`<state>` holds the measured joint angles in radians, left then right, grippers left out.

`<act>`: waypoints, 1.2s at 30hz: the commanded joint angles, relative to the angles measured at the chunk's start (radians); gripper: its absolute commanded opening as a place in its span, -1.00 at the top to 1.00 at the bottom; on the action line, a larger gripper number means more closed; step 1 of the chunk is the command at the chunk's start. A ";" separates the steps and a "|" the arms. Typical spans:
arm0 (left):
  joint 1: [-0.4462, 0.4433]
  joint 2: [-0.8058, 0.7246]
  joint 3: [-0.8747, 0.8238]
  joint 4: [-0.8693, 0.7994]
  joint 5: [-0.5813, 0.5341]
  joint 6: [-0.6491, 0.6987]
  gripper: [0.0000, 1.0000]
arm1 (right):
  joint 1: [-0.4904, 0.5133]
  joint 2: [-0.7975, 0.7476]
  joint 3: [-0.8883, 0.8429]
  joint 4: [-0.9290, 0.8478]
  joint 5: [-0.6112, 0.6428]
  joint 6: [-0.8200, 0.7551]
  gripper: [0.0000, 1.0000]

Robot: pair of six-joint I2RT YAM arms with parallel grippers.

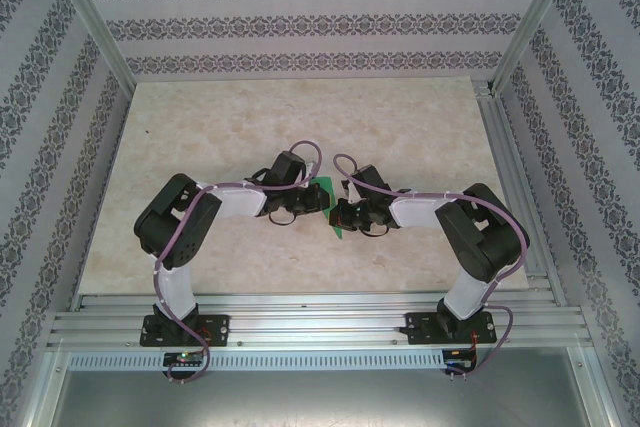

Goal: Fold a paper plane with a square sheet of paper (pick it up from the middle)

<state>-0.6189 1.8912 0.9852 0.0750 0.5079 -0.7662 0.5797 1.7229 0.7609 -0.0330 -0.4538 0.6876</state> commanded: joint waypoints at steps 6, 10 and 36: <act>-0.025 0.038 -0.025 0.045 0.028 -0.047 0.66 | -0.014 0.010 -0.018 0.000 0.018 0.020 1.00; -0.025 0.062 -0.011 0.032 0.011 -0.069 0.66 | -0.014 0.015 -0.020 -0.003 0.015 0.021 1.00; 0.102 0.149 0.164 -0.152 -0.129 0.011 0.64 | -0.011 0.059 -0.127 -0.108 0.059 -0.054 1.00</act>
<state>-0.5751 1.9999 1.1175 -0.0360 0.4873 -0.8127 0.5690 1.7210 0.7048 0.0410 -0.4664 0.6590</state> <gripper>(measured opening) 0.179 0.044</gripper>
